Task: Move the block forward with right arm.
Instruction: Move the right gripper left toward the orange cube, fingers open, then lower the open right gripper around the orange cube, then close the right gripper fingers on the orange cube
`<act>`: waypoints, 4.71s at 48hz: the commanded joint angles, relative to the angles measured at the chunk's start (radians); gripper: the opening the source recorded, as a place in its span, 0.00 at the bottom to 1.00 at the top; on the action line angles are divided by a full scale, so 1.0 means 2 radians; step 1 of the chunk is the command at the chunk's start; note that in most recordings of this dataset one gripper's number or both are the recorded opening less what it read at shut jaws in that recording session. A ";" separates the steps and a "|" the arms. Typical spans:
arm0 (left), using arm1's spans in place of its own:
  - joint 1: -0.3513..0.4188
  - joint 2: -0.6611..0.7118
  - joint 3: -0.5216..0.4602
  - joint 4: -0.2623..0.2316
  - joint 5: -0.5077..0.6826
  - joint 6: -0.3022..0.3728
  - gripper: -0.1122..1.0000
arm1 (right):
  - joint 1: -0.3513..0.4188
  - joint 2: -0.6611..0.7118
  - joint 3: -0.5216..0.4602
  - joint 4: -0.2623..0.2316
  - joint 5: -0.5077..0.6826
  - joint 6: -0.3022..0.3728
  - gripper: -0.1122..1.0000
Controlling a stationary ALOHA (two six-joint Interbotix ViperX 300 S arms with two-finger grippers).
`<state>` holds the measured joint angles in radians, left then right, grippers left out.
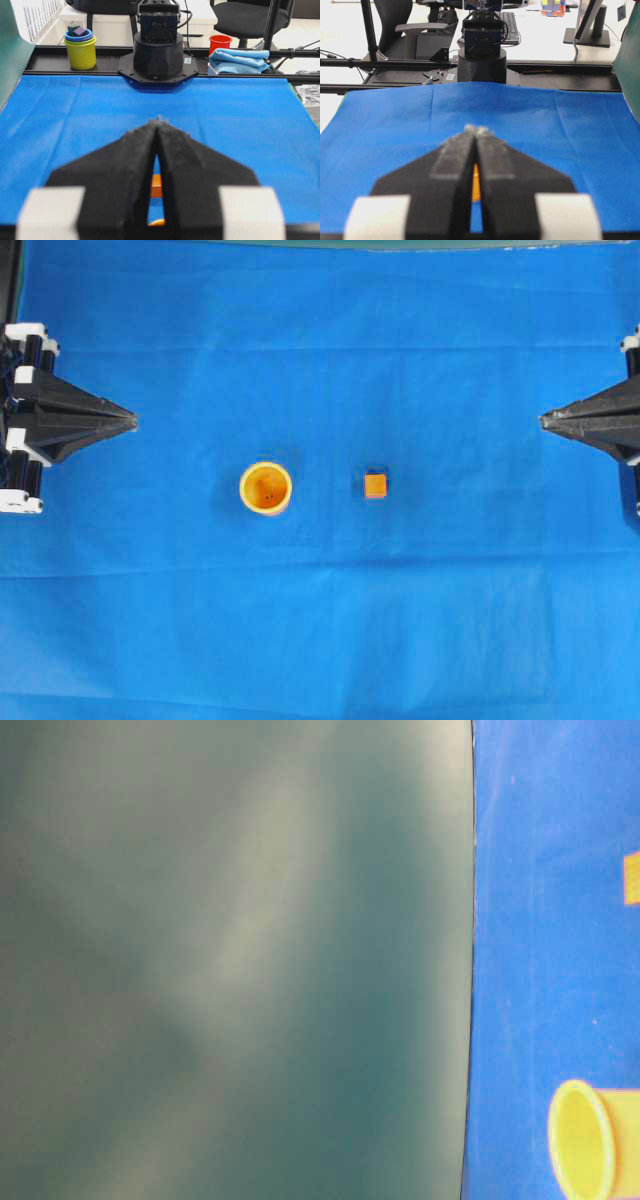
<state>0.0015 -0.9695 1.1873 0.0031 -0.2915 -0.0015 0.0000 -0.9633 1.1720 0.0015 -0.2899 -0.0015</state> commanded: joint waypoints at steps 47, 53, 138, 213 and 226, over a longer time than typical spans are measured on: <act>0.001 0.005 -0.036 0.006 0.044 0.003 0.10 | -0.009 0.176 -0.239 0.000 0.297 0.085 0.10; 0.001 0.005 -0.037 0.006 0.046 0.003 0.10 | -0.009 0.206 -0.255 0.000 0.318 0.085 0.11; 0.000 0.002 -0.040 0.006 0.048 0.004 0.10 | -0.006 0.542 -0.362 -0.028 0.392 0.057 0.66; 0.001 0.002 -0.044 0.005 0.048 0.003 0.10 | 0.008 0.566 -0.325 -0.027 0.314 0.064 0.48; 0.001 0.001 -0.044 0.006 0.054 0.003 0.10 | 0.015 0.549 -0.336 -0.021 0.347 0.066 0.46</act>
<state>0.0015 -0.9710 1.1336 0.0123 -0.1825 0.0061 0.0199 0.1795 0.5262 -0.0460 0.3804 0.1289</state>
